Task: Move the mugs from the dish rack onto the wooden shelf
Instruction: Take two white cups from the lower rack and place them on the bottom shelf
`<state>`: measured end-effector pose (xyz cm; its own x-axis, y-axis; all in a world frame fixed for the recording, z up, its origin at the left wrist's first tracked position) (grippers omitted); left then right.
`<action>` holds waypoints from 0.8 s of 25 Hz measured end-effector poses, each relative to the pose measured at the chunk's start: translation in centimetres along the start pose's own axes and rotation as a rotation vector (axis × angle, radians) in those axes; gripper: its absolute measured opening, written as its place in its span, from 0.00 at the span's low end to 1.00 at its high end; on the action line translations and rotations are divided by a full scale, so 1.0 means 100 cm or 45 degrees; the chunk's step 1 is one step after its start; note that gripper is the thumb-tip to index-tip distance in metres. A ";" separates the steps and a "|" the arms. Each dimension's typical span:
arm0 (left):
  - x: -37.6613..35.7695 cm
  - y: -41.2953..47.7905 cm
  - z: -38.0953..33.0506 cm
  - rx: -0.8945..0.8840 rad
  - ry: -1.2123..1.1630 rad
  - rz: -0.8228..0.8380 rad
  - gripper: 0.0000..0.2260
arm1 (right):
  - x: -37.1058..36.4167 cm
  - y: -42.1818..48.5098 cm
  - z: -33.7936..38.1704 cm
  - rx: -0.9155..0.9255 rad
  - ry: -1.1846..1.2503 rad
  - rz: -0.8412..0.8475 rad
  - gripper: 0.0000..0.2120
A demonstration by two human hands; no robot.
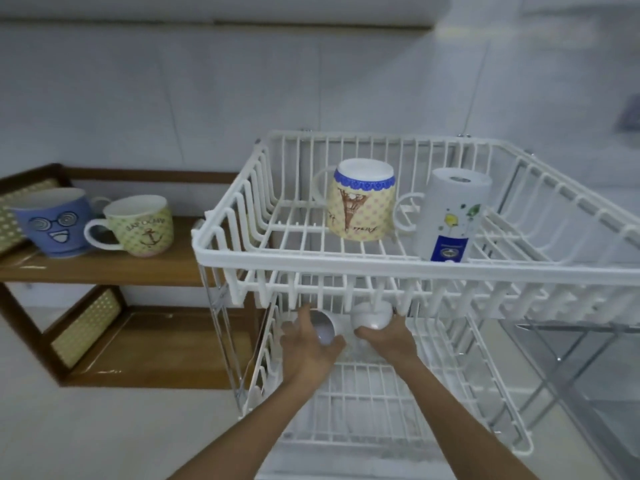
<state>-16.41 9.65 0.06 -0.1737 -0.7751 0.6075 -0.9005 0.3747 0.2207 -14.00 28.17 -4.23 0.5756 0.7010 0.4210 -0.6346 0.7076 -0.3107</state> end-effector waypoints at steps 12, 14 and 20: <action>0.140 -0.110 -0.026 -0.532 0.024 0.482 0.32 | 0.052 -0.150 -0.014 0.386 0.274 0.172 0.44; 0.181 -0.117 -0.007 -0.526 0.066 0.545 0.31 | 0.048 -0.181 -0.010 0.394 0.336 0.304 0.41; 0.278 -0.091 0.089 -0.306 0.348 0.478 0.33 | -0.021 -0.267 0.020 0.440 0.270 0.671 0.41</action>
<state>-16.59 -19.89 8.16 -0.3273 -0.4159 0.8485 -0.6736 0.7324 0.0992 0.69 7.63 4.87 0.2096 0.9727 0.0999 -0.9674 0.2212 -0.1235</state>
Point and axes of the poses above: each hand's wrist, its own y-axis towards the middle knuckle, its own x-axis out of the back of the hand, z = x × y, the point moved 2 cm from there along y, towards the middle knuckle, and after that the axes turned 13 degrees about -x, right-handed, at the moved point
